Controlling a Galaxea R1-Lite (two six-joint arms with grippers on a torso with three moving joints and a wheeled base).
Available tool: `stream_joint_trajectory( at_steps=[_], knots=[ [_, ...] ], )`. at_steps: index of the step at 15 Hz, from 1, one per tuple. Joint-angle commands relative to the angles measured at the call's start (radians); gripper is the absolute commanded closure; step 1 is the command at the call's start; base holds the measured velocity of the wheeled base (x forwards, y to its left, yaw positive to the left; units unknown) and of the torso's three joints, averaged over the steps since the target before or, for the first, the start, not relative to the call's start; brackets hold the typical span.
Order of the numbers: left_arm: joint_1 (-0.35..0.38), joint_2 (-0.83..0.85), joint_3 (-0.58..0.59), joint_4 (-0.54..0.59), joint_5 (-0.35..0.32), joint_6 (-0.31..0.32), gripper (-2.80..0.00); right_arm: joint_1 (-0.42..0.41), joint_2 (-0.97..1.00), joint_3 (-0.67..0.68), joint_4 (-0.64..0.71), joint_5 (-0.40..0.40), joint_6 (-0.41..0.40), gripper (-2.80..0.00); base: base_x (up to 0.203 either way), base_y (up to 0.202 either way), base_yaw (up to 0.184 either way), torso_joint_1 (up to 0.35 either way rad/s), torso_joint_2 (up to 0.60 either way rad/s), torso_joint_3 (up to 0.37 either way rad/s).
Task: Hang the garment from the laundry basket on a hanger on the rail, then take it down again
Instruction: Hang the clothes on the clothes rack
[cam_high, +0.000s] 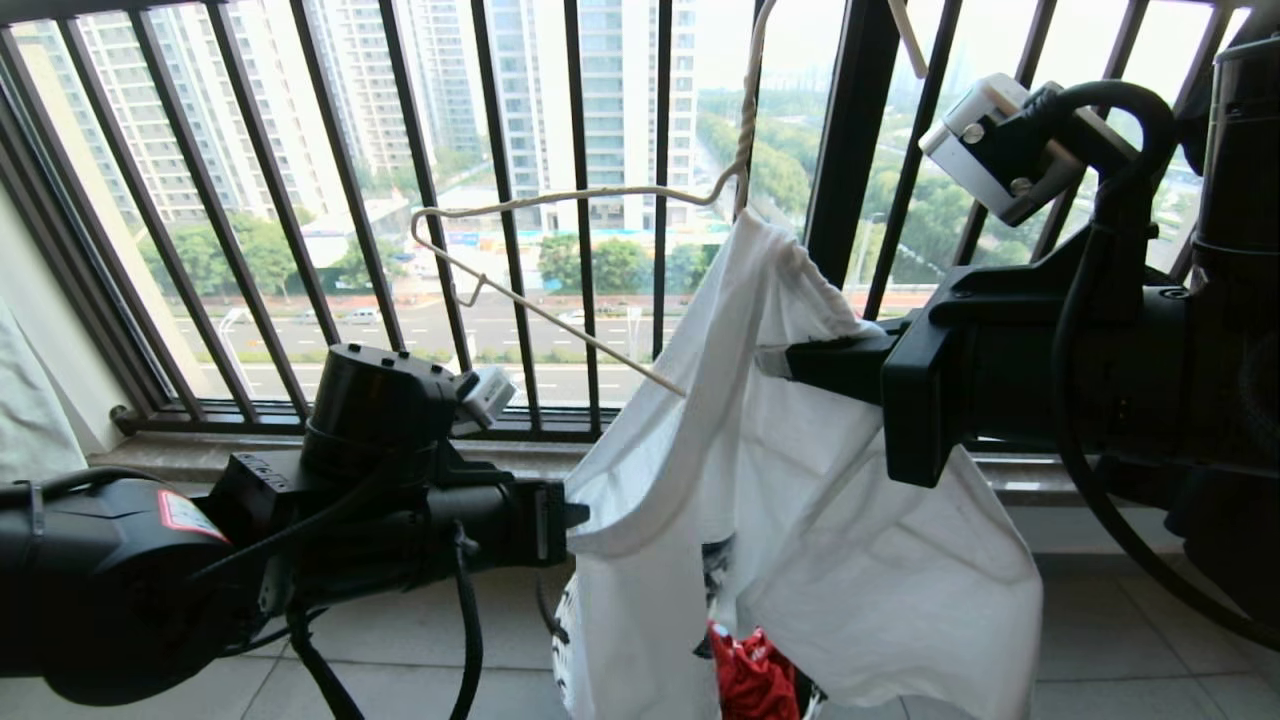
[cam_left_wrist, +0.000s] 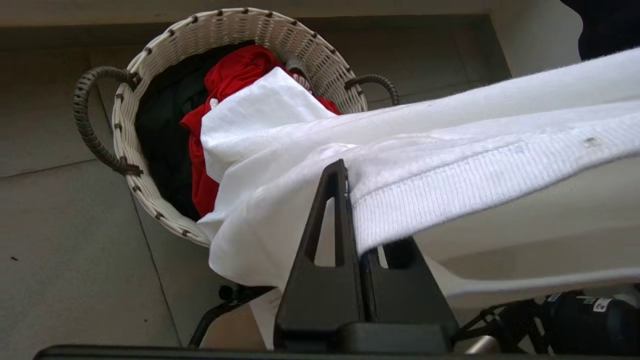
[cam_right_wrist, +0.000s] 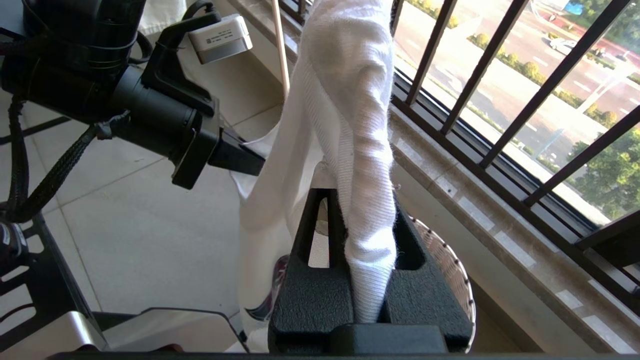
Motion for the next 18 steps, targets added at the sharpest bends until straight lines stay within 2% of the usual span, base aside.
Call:
stream_joint_trajectory(
  at_steps=[1, 7, 14, 18],
  knots=[
    [0.048, -0.011, -0.002, -0.002, -0.001, 0.018, 0.0, -0.004, -0.001, 0.0, 0.0, -0.001, 0.0, 0.0, 0.0, 0.0, 0.0, 0.0, 0.0, 0.0],
    [0.187, -0.002, -0.046, 0.0, -0.007, 0.036, 0.0, -0.006, -0.009, 0.001, 0.0, 0.001, 0.001, 0.0, 0.0, 0.0, 0.0, 0.0, 0.0, 0.0],
    [0.315, -0.002, -0.094, 0.0, -0.017, 0.059, 0.0, -0.004, -0.007, 0.021, -0.001, 0.005, -0.003, 0.0, 0.0, 0.0, 0.0, 0.0, 0.0, 0.0],
    [0.415, -0.038, -0.113, 0.001, -0.108, 0.059, 0.0, -0.004, 0.007, 0.038, -0.002, 0.014, -0.022, 0.0, 0.0, 0.0, 0.0, 0.0, 0.0, 0.0]
  ],
)
